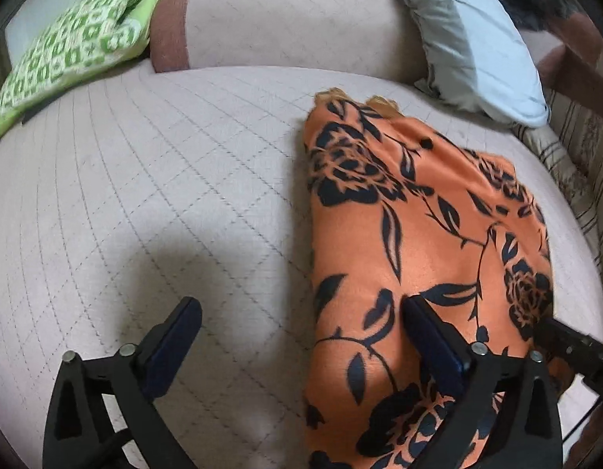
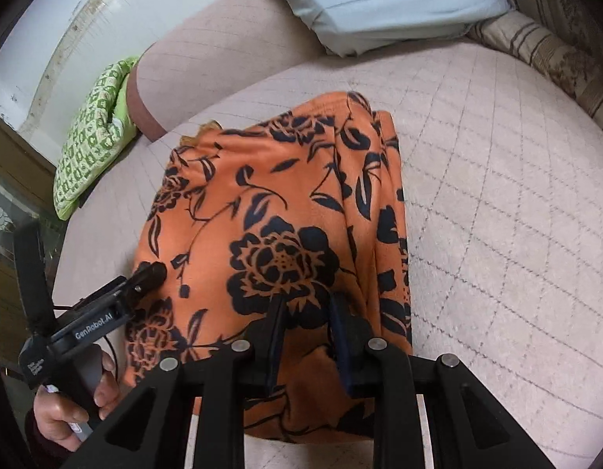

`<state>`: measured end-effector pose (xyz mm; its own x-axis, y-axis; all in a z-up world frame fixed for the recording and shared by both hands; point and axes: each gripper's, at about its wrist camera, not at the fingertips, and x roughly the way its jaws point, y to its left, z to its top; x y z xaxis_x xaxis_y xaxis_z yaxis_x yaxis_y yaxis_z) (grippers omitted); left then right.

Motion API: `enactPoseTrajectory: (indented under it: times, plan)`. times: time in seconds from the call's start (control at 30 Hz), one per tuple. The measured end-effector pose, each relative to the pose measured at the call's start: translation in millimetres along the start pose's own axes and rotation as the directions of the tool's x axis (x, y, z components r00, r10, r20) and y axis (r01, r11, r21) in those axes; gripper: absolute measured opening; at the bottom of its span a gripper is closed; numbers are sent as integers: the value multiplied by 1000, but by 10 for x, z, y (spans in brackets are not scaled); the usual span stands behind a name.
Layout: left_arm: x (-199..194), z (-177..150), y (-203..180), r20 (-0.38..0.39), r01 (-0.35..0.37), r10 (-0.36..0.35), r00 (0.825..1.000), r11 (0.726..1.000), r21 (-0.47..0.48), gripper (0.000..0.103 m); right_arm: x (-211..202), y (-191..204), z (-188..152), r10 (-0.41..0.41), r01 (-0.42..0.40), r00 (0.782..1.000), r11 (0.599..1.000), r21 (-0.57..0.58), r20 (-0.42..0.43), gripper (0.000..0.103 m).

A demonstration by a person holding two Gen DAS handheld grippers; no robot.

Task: Fold small clothes
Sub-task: 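Release the edge and smooth the folded blouse with both open grippers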

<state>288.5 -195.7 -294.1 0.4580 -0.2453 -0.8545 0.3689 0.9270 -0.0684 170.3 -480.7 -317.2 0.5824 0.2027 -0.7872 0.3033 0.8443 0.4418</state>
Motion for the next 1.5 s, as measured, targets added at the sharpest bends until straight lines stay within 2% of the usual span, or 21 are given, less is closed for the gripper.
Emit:
enactPoseTrajectory:
  times: [0.13,0.33,0.4,0.6,0.73,0.8,0.87,0.97,1.0,1.03,1.1,1.27,1.5]
  plan:
    - [26,-50,-200,52,-51,46,998,993,110,103,25,-45,14,30,-30,999,999,39,-13,27]
    - [207,79,-82,-65,64,-62,996,998,25,103,104,-77,86,54,-52,997,998,42,-54,27]
    - [213,86,-82,-72,71,-68,995,997,29,103,125,-120,97,79,-76,995,995,69,-52,27]
    - [178,121,-259,-40,8,-4,999,995,97,103,107,-163,93,124,-121,991,991,59,-53,27]
    - [161,236,-270,-68,0,6,998,995,97,103,48,-148,74,131,-131,991,991,22,-32,27]
    - [115,305,-314,-41,-28,33,999,991,128,103,-41,-121,94,127,-128,992,992,-10,-26,27]
    - [32,360,-377,24,-68,65,998,986,153,103,-134,-116,112,128,-128,992,992,-21,1,27]
    - [-72,444,-413,76,-73,63,995,987,144,103,-258,-138,142,130,-129,990,991,-24,52,28]
    - [-100,470,-409,85,-70,58,995,988,136,103,-286,-150,159,129,-128,989,992,-25,67,33]
    - [-119,488,-406,92,-73,61,994,989,132,103,-312,-176,179,122,-121,989,992,-17,83,48]
    - [-146,534,-396,110,-91,78,991,988,126,103,-347,-226,209,134,-135,985,991,6,106,72]
    - [-173,555,-295,112,-95,84,990,990,103,103,-439,-224,256,97,-98,983,995,2,155,72]
    - [-234,512,-262,124,-101,88,988,990,99,103,-470,-482,319,100,-113,982,991,73,161,72]
